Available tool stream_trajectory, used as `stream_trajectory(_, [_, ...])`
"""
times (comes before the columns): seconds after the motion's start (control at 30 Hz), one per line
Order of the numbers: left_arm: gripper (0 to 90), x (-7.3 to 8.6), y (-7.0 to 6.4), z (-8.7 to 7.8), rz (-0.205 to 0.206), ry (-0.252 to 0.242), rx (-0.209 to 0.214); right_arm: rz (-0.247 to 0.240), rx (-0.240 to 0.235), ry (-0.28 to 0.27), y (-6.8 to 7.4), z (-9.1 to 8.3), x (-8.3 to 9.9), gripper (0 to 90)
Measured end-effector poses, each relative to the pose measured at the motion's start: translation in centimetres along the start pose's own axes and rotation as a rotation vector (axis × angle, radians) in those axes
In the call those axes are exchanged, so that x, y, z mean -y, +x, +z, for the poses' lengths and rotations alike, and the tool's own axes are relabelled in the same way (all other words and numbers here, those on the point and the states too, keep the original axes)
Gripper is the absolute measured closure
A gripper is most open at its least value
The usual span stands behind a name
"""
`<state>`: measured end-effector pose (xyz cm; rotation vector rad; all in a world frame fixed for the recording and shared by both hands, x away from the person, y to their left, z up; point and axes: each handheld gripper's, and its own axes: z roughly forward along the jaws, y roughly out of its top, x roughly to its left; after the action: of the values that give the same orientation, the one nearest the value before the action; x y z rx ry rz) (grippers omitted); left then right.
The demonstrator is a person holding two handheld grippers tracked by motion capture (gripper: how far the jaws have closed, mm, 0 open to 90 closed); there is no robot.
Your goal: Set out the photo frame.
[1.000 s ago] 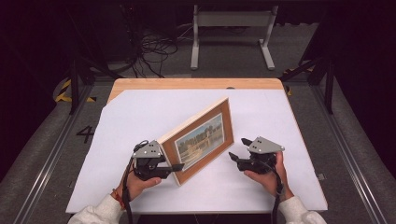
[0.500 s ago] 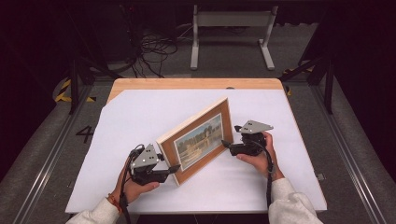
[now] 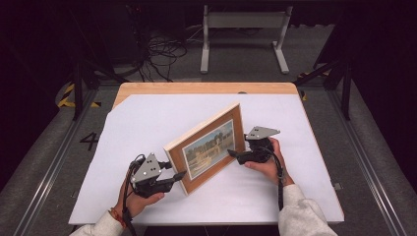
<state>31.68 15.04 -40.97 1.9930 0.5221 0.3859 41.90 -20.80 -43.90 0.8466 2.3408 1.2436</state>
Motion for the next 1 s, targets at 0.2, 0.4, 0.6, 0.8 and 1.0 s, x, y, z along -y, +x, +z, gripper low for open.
stream_trajectory(0.2, [62.3, 0.1, 0.9, 0.0, -0.055, -0.001, -0.011, 0.018, -0.006, -0.001, 0.0, -0.6, 0.3, 30.9])
stream_trajectory(0.4, [62.6, 0.1, 1.3, 0.2, -0.074, 0.0, -0.013, 0.025, 0.002, -0.001, 0.1, -1.5, 0.7, 37.9])
stream_trajectory(0.6, [62.6, 0.1, 1.6, 0.4, -0.089, -0.001, -0.034, 0.016, 0.01, 0.005, 0.3, -2.2, 1.2, 40.4])
stream_trajectory(0.8, [61.2, 0.1, 1.6, 0.2, -0.069, -0.008, -0.049, 0.025, 0.009, -0.024, 0.0, -2.4, 0.9, 34.2])
stream_trajectory(1.0, [51.3, 0.1, 1.8, -1.4, -0.093, -0.067, -0.071, 0.033, 0.019, -0.084, -0.1, -2.4, 0.1, 31.9])
